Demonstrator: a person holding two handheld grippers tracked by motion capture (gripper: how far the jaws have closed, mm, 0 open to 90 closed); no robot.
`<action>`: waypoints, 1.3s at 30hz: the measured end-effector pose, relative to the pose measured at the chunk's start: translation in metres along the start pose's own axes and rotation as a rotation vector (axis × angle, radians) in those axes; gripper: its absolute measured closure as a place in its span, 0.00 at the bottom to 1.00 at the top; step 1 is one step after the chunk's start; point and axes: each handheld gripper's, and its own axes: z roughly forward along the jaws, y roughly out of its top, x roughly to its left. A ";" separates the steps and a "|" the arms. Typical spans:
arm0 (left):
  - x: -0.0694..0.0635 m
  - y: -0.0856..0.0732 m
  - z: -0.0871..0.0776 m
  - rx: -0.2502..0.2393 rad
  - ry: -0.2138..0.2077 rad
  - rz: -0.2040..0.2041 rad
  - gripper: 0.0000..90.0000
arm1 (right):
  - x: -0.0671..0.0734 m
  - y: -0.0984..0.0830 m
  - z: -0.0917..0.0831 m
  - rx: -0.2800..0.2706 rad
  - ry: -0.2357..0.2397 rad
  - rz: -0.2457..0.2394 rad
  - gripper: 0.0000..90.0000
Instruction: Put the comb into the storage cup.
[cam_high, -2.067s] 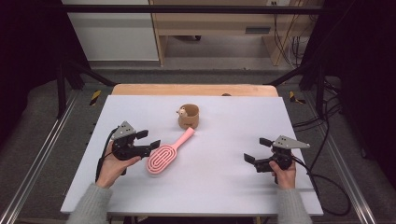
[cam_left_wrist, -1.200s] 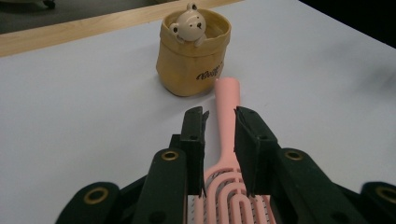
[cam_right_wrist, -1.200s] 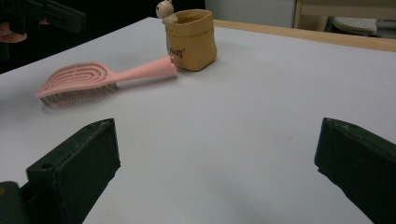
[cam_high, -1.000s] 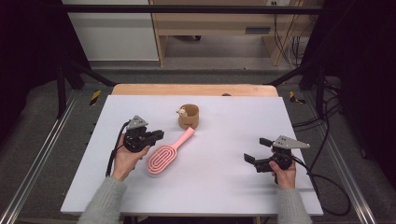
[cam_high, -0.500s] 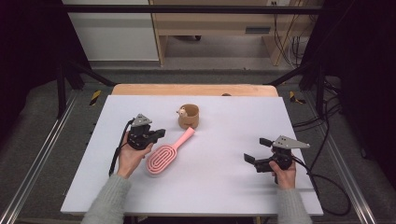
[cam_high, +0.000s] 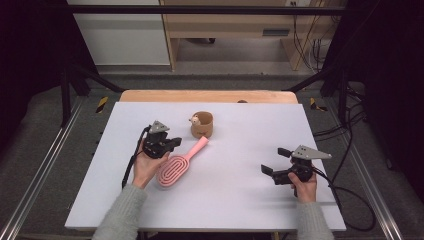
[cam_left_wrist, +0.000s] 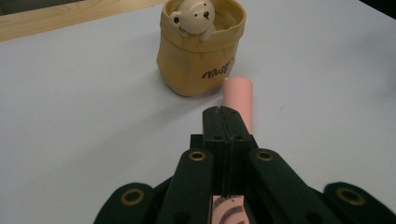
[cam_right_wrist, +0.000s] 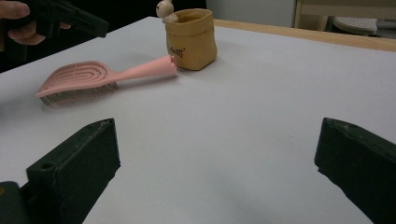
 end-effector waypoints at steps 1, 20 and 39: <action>-0.001 0.000 0.001 0.003 0.003 0.001 1.00 | 0.000 0.000 0.000 -0.001 0.000 0.000 0.00; -0.009 0.001 0.028 0.070 0.022 0.026 1.00 | 0.000 0.000 0.000 0.001 0.000 0.000 0.00; -0.015 0.002 0.048 0.164 0.048 0.049 1.00 | 0.000 0.000 0.001 0.003 0.002 -0.001 0.00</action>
